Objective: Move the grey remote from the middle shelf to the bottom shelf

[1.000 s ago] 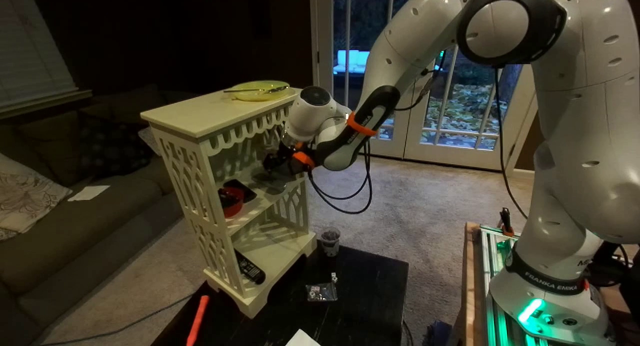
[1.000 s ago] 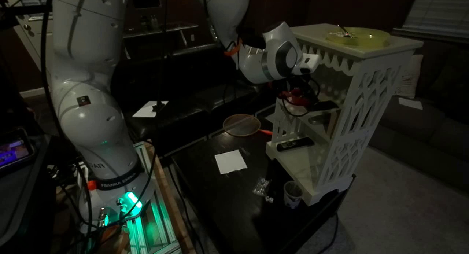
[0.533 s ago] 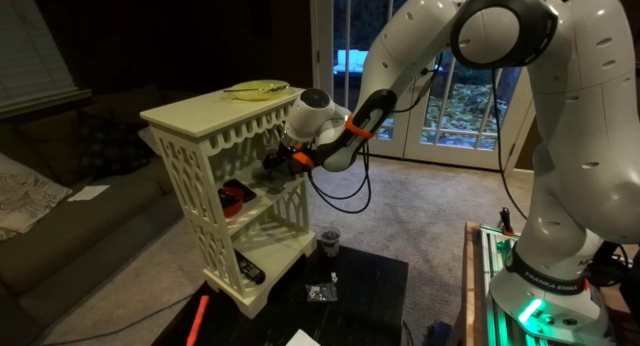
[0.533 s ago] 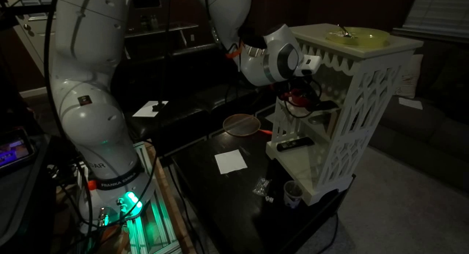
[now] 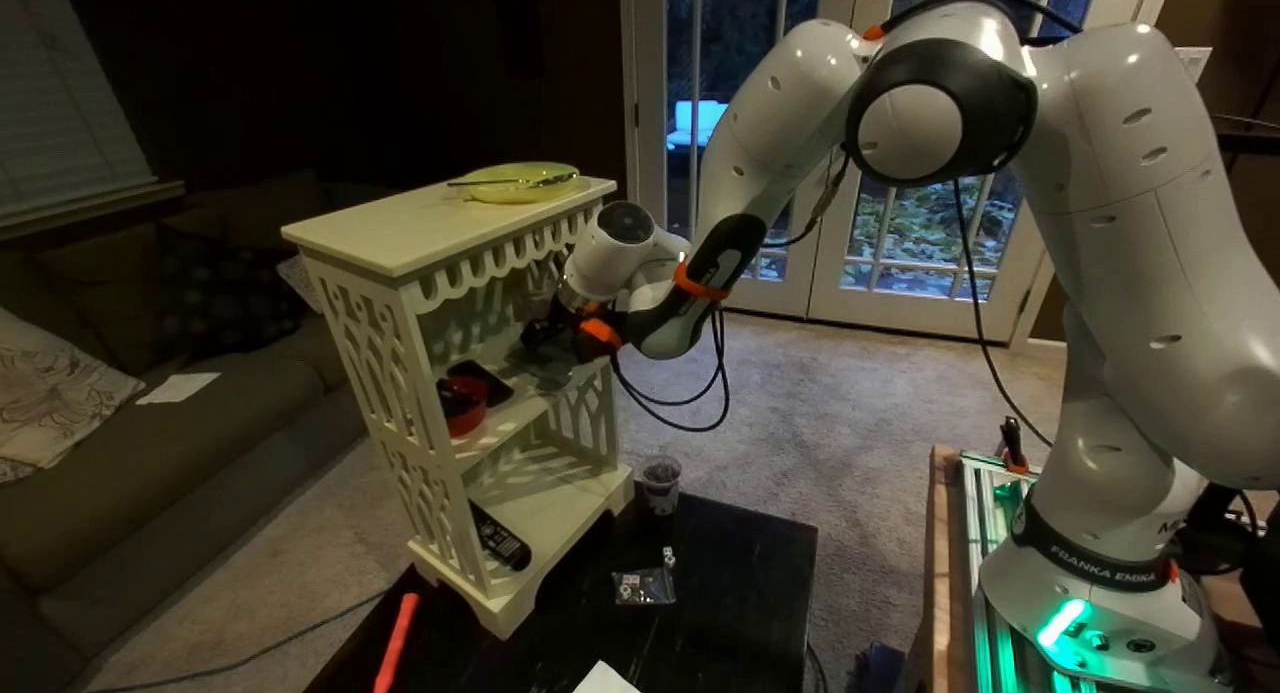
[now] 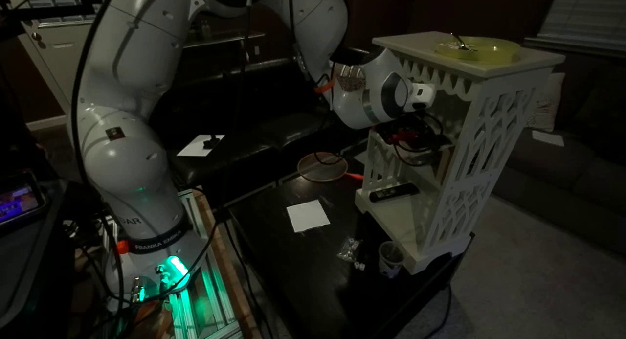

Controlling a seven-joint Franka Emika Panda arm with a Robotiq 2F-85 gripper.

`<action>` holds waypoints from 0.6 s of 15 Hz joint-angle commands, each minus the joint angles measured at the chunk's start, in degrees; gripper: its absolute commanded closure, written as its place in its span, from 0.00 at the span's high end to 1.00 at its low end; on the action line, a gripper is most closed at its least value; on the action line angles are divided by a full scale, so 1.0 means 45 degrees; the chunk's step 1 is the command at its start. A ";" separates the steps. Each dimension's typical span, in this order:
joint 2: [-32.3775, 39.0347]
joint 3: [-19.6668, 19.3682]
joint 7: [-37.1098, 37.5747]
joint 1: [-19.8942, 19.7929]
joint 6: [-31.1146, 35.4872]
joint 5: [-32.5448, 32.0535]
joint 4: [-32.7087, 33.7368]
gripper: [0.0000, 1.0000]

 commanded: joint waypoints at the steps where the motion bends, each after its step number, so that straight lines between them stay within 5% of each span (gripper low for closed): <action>1: 0.0819 0.0100 -0.0258 -0.0207 0.0592 -0.0070 0.0837 1.00; 9: 0.1147 0.2342 -0.1613 -0.2067 0.0242 -0.0078 0.1052 1.00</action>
